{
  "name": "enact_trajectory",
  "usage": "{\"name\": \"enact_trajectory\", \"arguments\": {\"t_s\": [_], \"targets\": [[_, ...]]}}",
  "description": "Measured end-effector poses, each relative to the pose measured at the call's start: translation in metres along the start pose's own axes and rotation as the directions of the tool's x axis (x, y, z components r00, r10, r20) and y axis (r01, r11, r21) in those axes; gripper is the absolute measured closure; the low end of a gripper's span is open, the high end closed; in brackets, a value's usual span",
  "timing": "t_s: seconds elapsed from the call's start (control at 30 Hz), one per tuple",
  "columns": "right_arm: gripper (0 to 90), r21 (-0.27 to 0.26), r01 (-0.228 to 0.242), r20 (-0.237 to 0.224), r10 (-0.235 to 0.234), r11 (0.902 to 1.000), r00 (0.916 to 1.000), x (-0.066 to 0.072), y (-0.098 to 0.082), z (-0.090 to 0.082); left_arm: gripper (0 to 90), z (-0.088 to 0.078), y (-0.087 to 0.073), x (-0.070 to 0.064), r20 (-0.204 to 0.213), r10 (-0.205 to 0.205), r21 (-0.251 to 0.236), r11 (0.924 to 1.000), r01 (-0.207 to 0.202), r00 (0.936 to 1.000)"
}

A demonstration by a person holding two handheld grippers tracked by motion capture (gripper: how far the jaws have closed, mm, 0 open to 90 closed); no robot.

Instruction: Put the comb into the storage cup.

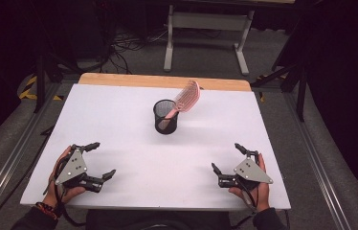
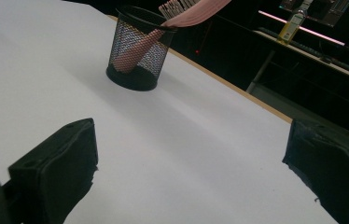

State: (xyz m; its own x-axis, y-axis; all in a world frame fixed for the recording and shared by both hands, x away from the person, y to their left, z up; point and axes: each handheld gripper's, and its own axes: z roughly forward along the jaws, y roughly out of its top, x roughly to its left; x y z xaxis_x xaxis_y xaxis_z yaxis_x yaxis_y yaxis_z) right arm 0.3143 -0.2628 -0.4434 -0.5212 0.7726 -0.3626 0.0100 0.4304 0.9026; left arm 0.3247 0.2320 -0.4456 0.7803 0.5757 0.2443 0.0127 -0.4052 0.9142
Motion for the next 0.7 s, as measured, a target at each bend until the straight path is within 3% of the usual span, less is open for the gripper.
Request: {"name": "enact_trajectory", "arguments": {"t_s": [0.7], "targets": [[3.9,0.009,0.015,0.006,-0.015,0.9998,0.9999,0.0019,-0.0006,-0.0002,2.9,0.0017,0.0,0.001,-0.004,-0.004,0.001,1.0,0.004,1.0]]}}
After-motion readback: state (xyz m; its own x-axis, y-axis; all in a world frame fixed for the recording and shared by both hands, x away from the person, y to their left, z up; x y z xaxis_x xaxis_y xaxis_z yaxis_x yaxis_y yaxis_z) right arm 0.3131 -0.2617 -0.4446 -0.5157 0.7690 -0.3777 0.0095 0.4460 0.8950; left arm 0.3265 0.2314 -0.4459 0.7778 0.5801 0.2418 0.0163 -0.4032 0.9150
